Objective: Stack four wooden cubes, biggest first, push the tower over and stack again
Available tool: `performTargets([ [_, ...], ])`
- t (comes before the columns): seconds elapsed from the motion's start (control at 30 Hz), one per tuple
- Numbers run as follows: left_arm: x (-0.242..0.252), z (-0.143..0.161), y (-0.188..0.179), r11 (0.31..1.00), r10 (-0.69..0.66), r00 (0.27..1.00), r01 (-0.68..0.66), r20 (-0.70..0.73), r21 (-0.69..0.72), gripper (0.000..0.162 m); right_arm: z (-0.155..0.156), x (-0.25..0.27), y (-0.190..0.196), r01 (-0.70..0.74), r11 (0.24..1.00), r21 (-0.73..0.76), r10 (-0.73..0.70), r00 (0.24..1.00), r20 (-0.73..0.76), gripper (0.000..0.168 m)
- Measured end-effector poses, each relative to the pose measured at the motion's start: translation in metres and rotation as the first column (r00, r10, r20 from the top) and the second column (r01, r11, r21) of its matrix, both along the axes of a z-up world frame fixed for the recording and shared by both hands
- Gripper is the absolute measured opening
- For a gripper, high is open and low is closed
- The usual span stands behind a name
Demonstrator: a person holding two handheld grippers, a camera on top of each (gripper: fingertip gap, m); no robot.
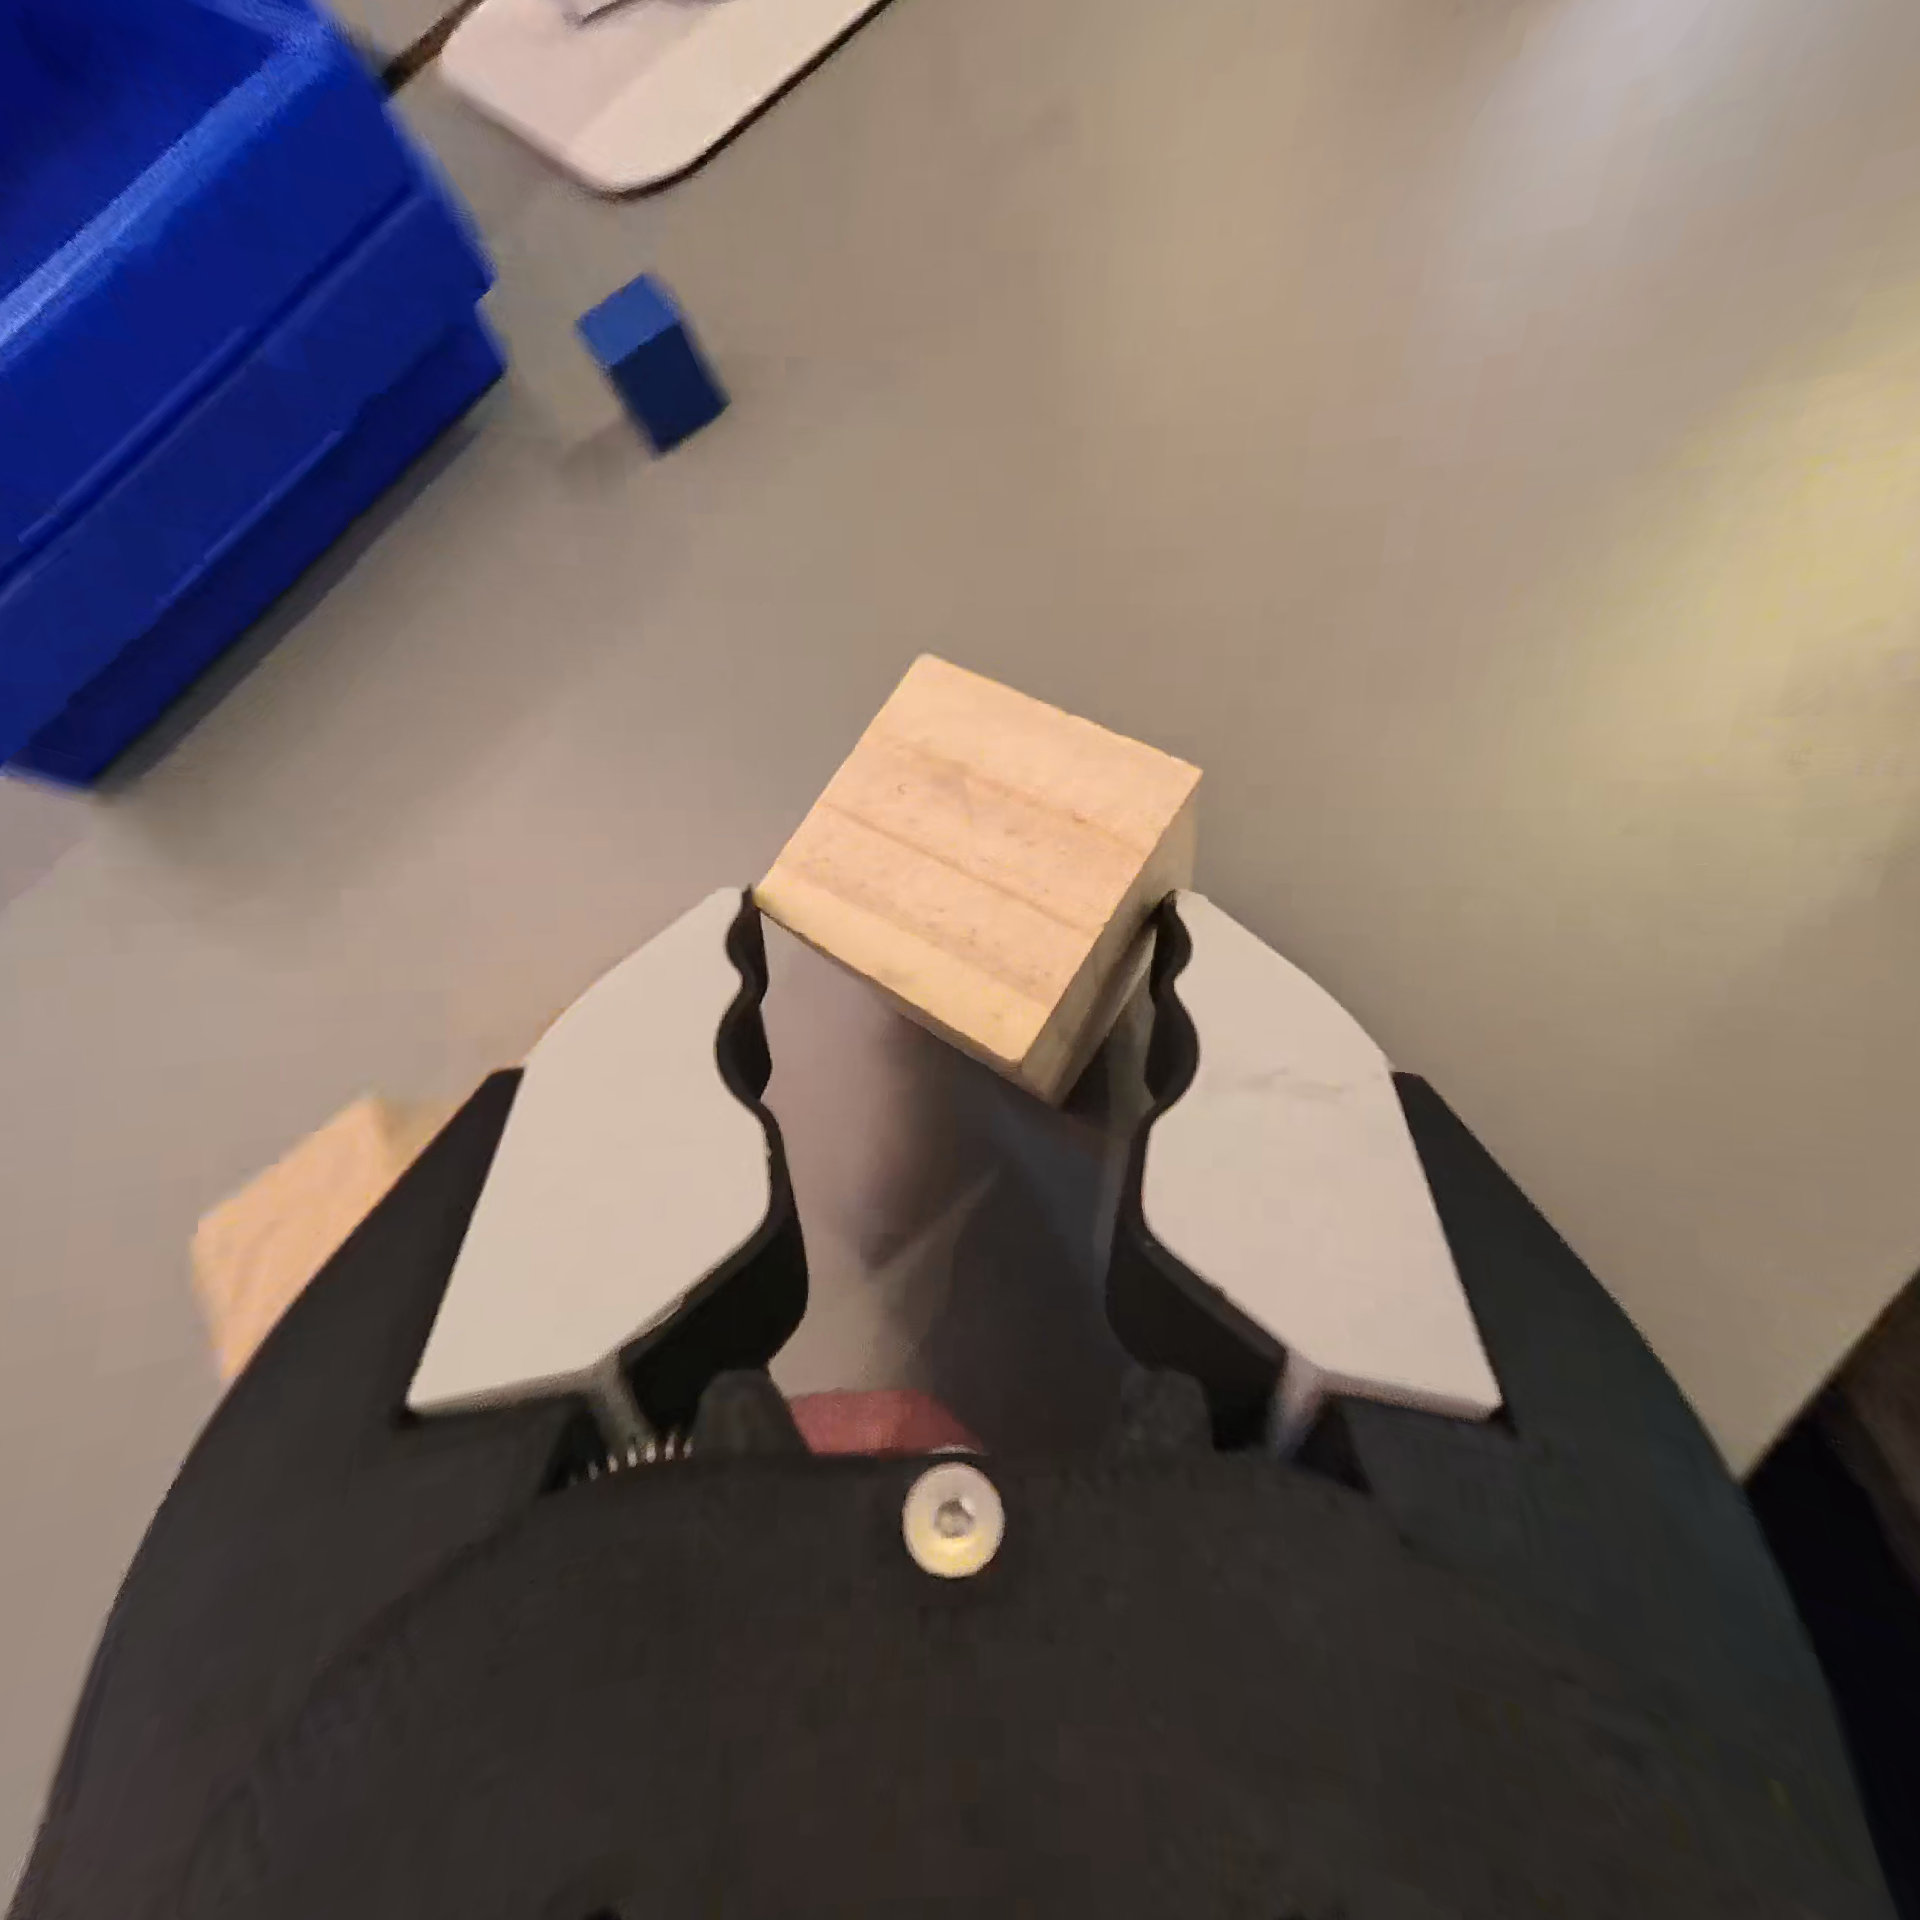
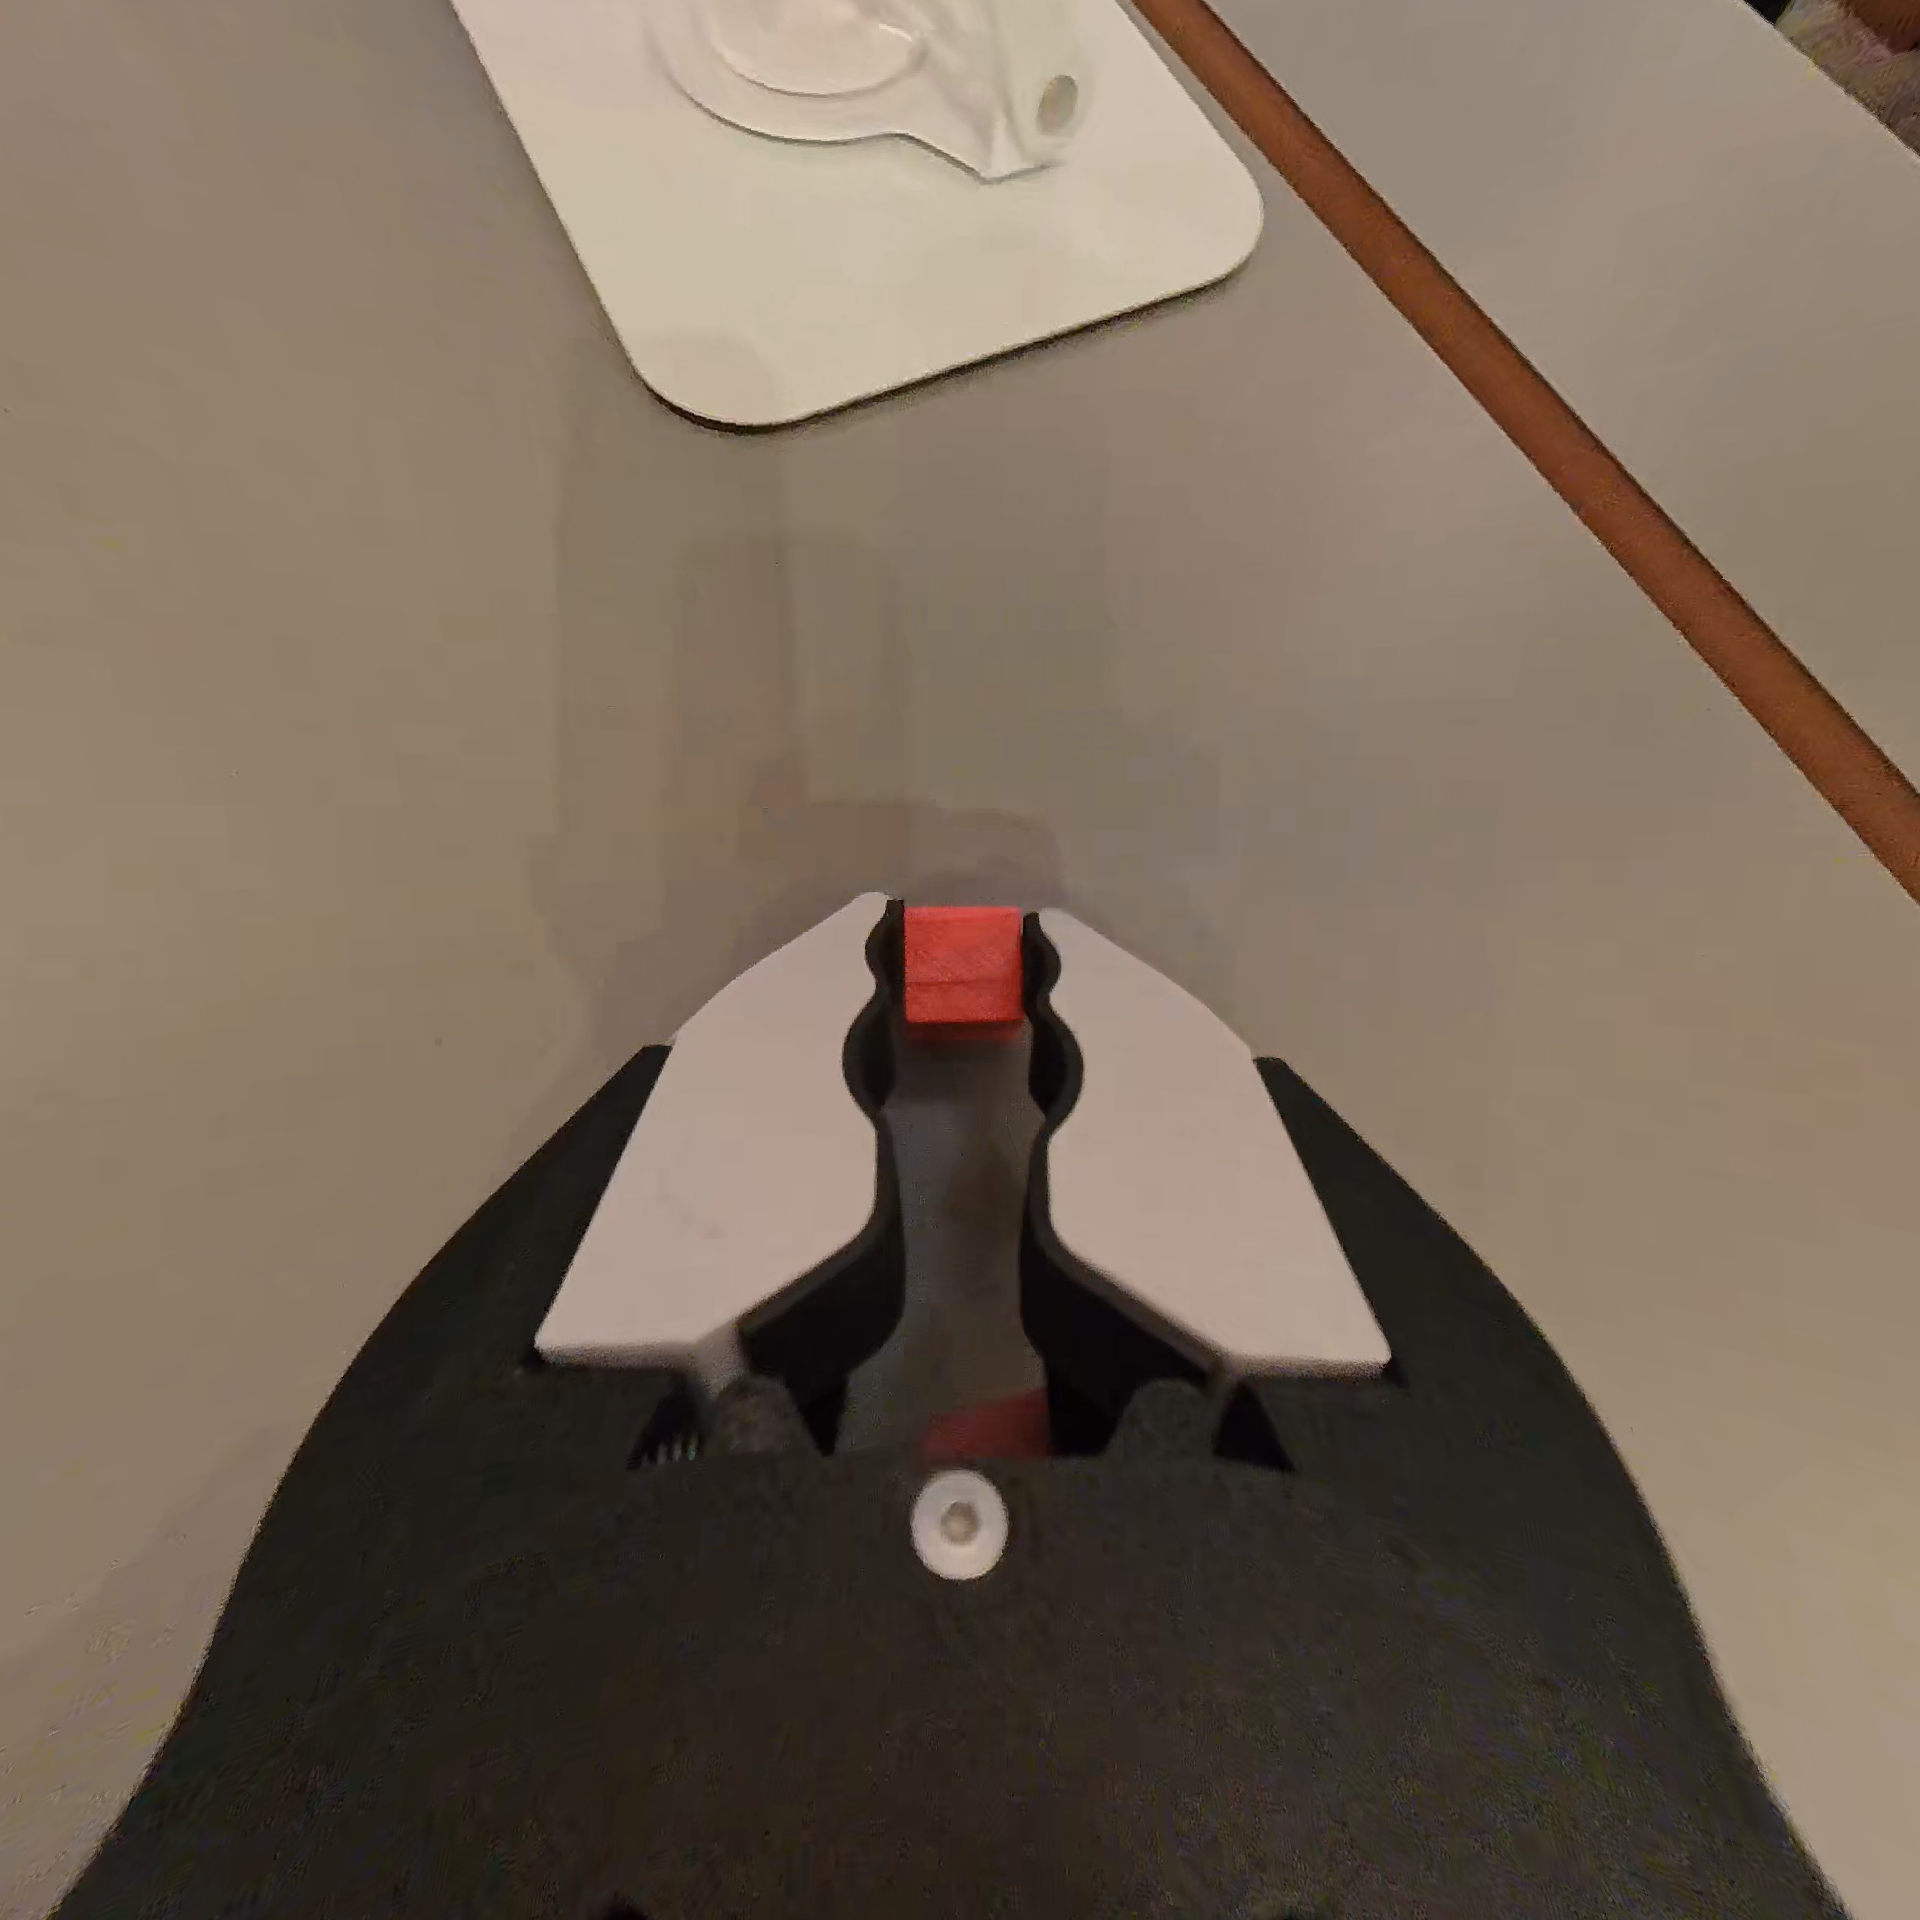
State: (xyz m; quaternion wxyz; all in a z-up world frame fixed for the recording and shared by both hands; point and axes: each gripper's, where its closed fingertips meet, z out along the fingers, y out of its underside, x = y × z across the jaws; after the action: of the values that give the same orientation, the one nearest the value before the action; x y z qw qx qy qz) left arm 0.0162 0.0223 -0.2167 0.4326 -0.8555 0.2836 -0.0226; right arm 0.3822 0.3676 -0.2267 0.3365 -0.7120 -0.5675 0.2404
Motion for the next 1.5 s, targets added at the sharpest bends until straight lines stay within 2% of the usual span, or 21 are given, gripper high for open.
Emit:
performTargets([
  [0.1, 0.044, 0.000, 0.038, 0.997, -0.083, 0.996, 0.083, 0.014, 0.002, 0.070, 0.006, -0.029, -0.035, -0.102, 0.995, -0.020, 0.101, 0.994, -0.029, 0.021],
  [0.17, 0.067, -0.001, 0.066, 0.995, -0.104, 0.994, 0.104, -0.026, -0.002, 0.071, 0.011, -0.050, -0.060, -0.170, 0.985, -0.025, 0.169, 0.985, -0.043, 0.021],
  [0.33, 0.131, 0.000, 0.115, 0.980, -0.201, 0.979, 0.201, -0.021, 0.005, 0.070, 0.015, -0.097, -0.121, -0.322, 0.946, -0.037, 0.320, 0.946, -0.044, 0.022],
  [0.5, 0.164, 0.002, 0.132, 0.969, -0.249, 0.967, 0.248, 0.062, 0.017, 0.070, 0.002, -0.118, -0.152, -0.403, 0.914, -0.049, 0.403, 0.915, -0.003, 0.022],
  [0.57, 0.163, 0.006, 0.127, 0.969, -0.248, 0.965, 0.248, 0.086, 0.013, 0.088, -0.002, -0.119, -0.157, -0.420, 0.906, -0.054, 0.421, 0.907, 0.001, 0.022],
  [0.63, 0.144, 0.013, 0.115, 0.977, -0.214, 0.975, 0.212, 0.060, 0.031, 0.089, -0.002, -0.118, -0.160, -0.431, 0.897, -0.095, 0.432, 0.902, -0.009, 0.023],
  [0.67, 0.128, 0.017, 0.108, 0.984, -0.176, 0.984, 0.174, 0.037, 0.049, 0.089, -0.002, -0.116, -0.161, -0.437, 0.892, -0.114, 0.438, 0.899, -0.018, 0.039],
  [0.7, 0.107, 0.021, 0.100, 0.990, -0.124, 0.992, 0.124, 0.001, 0.063, 0.089, -0.002, -0.115, -0.161, -0.440, 0.891, -0.117, 0.440, 0.898, -0.024, 0.041],
  [0.8, 0.025, 0.032, 0.072, 0.993, 0.083, 0.994, -0.076, -0.072, 0.092, 0.090, 0.001, -0.113, -0.159, -0.444, 0.890, -0.107, 0.442, 0.896, -0.043, 0.040],
  [0.87, -0.043, 0.034, 0.051, 0.965, 0.257, 0.952, -0.243, -0.164, 0.102, 0.094, 0.001, -0.113, -0.158, -0.440, 0.890, -0.119, 0.437, 0.898, -0.049, 0.039],
  [0.93, -0.096, 0.017, 0.025, 0.931, 0.355, 0.895, -0.366, -0.271, 0.011, 0.098, 0.001, -0.113, -0.159, -0.446, 0.888, -0.116, 0.443, 0.895, -0.051, 0.036],
  [1.03, -0.131, -0.006, 0.007, 0.888, 0.418, 0.865, -0.454, -0.277, -0.076, 0.101, 0.000, -0.113, -0.160, -0.451, 0.885, -0.116, 0.449, 0.892, -0.043, 0.033],
  [1.07, -0.134, -0.011, 0.007, 0.885, 0.422, 0.869, -0.456, -0.257, -0.088, 0.096, -0.001, -0.113, -0.160, -0.450, 0.886, -0.115, 0.448, 0.893, -0.043, 0.033],
  [1.17, -0.126, -0.015, 0.018, 0.901, 0.412, 0.903, -0.423, -0.119, -0.098, 0.050, 0.000, -0.113, -0.160, -0.447, 0.886, -0.120, 0.445, 0.894, -0.046, 0.030],
  [1.3, -0.097, -0.004, 0.042, 0.935, 0.348, 0.938, -0.347, -0.004, -0.074, 0.048, 0.000, -0.113, -0.160, -0.450, 0.884, -0.125, 0.447, 0.893, -0.052, 0.026],
  [1.4, -0.020, 0.020, 0.071, 0.993, 0.114, 0.992, -0.112, 0.053, -0.031, 0.048, 0.002, -0.113, -0.160, -0.451, 0.882, -0.139, 0.446, 0.893, -0.067, 0.027],
  [1.47, 0.046, 0.042, 0.084, 0.992, -0.126, 0.990, 0.126, 0.059, 0.016, 0.048, 0.003, -0.113, -0.160, -0.453, 0.880, -0.140, 0.447, 0.891, -0.071, 0.027],
  [1.5, 0.073, 0.052, 0.092, 0.981, -0.195, 0.979, 0.193, 0.053, 0.031, 0.048, 0.003, -0.112, -0.161, -0.456, 0.879, -0.138, 0.451, 0.890, -0.070, 0.026],
])
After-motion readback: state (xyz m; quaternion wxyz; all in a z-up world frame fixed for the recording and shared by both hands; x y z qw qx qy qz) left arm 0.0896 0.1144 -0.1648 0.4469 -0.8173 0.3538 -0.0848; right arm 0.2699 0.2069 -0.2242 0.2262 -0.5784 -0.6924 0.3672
